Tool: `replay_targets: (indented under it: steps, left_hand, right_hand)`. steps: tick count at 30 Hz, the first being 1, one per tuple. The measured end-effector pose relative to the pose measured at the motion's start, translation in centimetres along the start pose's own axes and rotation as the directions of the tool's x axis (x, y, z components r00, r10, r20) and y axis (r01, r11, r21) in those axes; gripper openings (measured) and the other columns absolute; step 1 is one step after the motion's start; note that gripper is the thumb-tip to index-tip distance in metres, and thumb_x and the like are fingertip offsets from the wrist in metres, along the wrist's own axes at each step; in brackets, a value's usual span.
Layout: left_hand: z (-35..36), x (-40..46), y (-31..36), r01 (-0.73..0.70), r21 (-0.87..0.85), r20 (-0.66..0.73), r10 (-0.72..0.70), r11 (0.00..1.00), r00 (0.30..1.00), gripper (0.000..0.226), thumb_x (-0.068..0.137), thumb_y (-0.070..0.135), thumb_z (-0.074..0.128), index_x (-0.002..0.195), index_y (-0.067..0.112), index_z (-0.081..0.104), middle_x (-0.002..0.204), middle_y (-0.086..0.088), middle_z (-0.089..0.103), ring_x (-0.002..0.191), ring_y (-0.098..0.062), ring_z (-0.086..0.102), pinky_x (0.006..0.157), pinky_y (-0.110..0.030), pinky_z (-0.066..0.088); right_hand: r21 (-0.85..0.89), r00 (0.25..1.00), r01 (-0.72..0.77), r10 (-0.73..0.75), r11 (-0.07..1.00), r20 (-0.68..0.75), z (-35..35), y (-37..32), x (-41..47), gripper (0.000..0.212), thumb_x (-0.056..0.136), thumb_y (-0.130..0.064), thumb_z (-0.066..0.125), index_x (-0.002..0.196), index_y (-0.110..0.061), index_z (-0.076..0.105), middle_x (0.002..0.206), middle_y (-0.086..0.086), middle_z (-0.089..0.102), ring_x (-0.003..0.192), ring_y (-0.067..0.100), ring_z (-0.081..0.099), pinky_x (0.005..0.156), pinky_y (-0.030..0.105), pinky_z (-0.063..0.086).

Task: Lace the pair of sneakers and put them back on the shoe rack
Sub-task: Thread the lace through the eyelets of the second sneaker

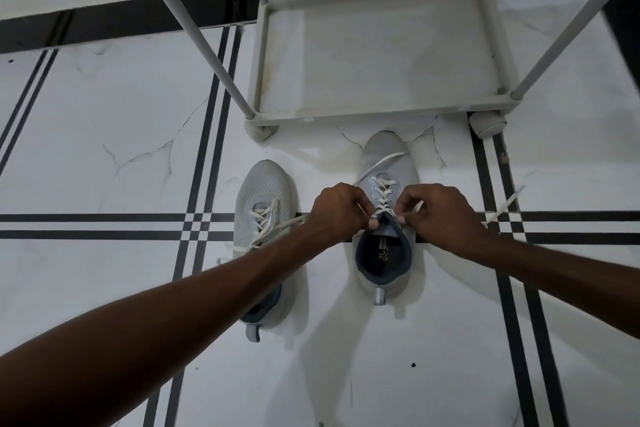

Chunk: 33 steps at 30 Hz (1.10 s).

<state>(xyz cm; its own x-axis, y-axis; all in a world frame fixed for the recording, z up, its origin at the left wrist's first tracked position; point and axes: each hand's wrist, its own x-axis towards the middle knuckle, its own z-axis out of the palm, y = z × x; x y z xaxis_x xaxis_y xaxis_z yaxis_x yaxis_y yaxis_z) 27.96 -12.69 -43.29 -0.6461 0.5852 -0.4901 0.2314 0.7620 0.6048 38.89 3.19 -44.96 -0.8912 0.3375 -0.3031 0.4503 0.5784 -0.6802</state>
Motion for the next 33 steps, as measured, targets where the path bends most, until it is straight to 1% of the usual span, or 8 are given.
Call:
replay_targets:
  steps: [4, 7, 15, 18, 21, 26, 31, 33]
  left_hand:
    - [-0.5, 0.1, -0.4, -0.016, 0.059, 0.015, 0.016, 0.998, 1.000, 0.013, 0.077, 0.022, 0.083, 0.077, 0.017, 0.071, 0.072, -0.002, 0.073, 0.060, -0.013, 0.063, 0.076, -0.029, 0.054]
    - [-1.0, 0.2, -0.5, -0.068, 0.087, 0.071, 0.062, 0.994, 0.996, 0.006, 0.079, 0.010, 0.076, 0.085, 0.011, 0.076, 0.082, -0.005, 0.077, 0.060, -0.011, 0.063, 0.075, -0.026, 0.052]
    - [-0.3, -0.4, -3.0, -0.336, 0.369, 0.093, 0.326, 0.867, 0.941, 0.014, 0.076, 0.000, 0.066, 0.084, 0.011, 0.070, 0.085, -0.007, 0.073, 0.079, -0.025, 0.064, 0.066, -0.029, 0.042]
    - [0.4, -1.0, -3.7, -0.352, 0.473, 0.125, 0.334, 0.808, 0.934, 0.016, 0.082, -0.001, 0.056, 0.089, 0.010, 0.065, 0.092, -0.011, 0.068, 0.087, -0.030, 0.061, 0.068, -0.035, 0.039]
    - [-0.3, -0.2, -3.6, -0.314, 0.467, 0.156, 0.272, 0.826, 0.949, 0.010, 0.089, 0.016, 0.064, 0.096, 0.012, 0.070, 0.095, -0.009, 0.074, 0.090, -0.030, 0.067, 0.068, -0.028, 0.035]
    - [-4.5, -0.7, -5.2, -0.152, 0.004, 0.340, 0.142, 0.988, 0.929, 0.008, 0.089, 0.013, 0.070, 0.089, 0.016, 0.078, 0.062, 0.010, 0.067, 0.058, -0.003, 0.058, 0.062, -0.015, 0.045]
    - [-7.5, -1.9, -4.8, -0.009, -0.458, 0.379, 0.204, 0.889, 0.903, 0.006, 0.090, 0.014, 0.071, 0.088, 0.013, 0.077, 0.096, -0.024, 0.074, 0.093, -0.027, 0.068, 0.089, -0.035, 0.053]
    - [-7.2, -1.7, -4.0, 0.021, -0.591, 0.344, 0.228, 0.806, 0.911, 0.007, 0.088, 0.008, 0.070, 0.093, 0.008, 0.075, 0.108, -0.025, 0.073, 0.109, -0.031, 0.069, 0.094, -0.033, 0.054]
  right_hand:
    - [0.059, 1.000, 0.001, 0.000, 0.998, -0.015, 0.1, -0.4, 0.1, 0.011, 0.083, -0.015, 0.072, 0.075, -0.019, 0.065, 0.074, -0.004, 0.070, 0.050, 0.009, 0.063, 0.056, 0.032, 0.058]
    - [0.063, 1.000, -0.015, 0.016, 0.998, -0.022, 0.6, -0.2, -0.1, 0.009, 0.080, -0.017, 0.075, 0.077, -0.019, 0.067, 0.068, -0.003, 0.070, 0.057, 0.014, 0.068, 0.062, 0.038, 0.060]
    - [-0.157, 0.984, 0.171, -0.160, 0.973, 0.080, 0.1, 1.4, 0.5, 0.020, 0.070, 0.009, 0.069, 0.065, -0.010, 0.065, 0.066, 0.001, 0.064, 0.063, 0.020, 0.061, 0.058, 0.038, 0.056]
    - [-0.164, 0.985, 0.155, -0.140, 0.974, 0.100, 0.6, 2.0, 0.7, 0.027, 0.069, 0.013, 0.068, 0.062, -0.013, 0.064, 0.063, 0.001, 0.065, 0.060, 0.016, 0.063, 0.055, 0.039, 0.058]
    - [-0.221, 0.980, 0.174, -0.149, 0.960, 0.129, -0.1, 2.4, 1.3, 0.021, 0.074, 0.004, 0.072, 0.067, -0.016, 0.069, 0.066, -0.003, 0.069, 0.061, 0.010, 0.062, 0.056, 0.022, 0.048]
    - [-0.325, 0.947, 0.249, -0.159, 0.912, 0.280, -3.3, 2.8, 1.6, 0.015, 0.082, -0.011, 0.072, 0.076, -0.023, 0.077, 0.068, -0.012, 0.073, 0.063, 0.004, 0.064, 0.060, 0.026, 0.050]
    - [-0.155, 0.914, 0.194, -0.121, 0.969, 0.387, -6.5, 0.7, 0.2, 0.018, 0.081, -0.023, 0.077, 0.073, -0.039, 0.077, 0.078, -0.025, 0.073, 0.078, -0.003, 0.066, 0.071, 0.025, 0.050]
    - [0.067, 0.905, 0.122, -0.139, 0.990, 0.402, -7.1, -0.1, -0.1, 0.011, 0.083, -0.019, 0.076, 0.082, -0.029, 0.080, 0.098, -0.018, 0.076, 0.093, -0.002, 0.069, 0.083, 0.022, 0.051]
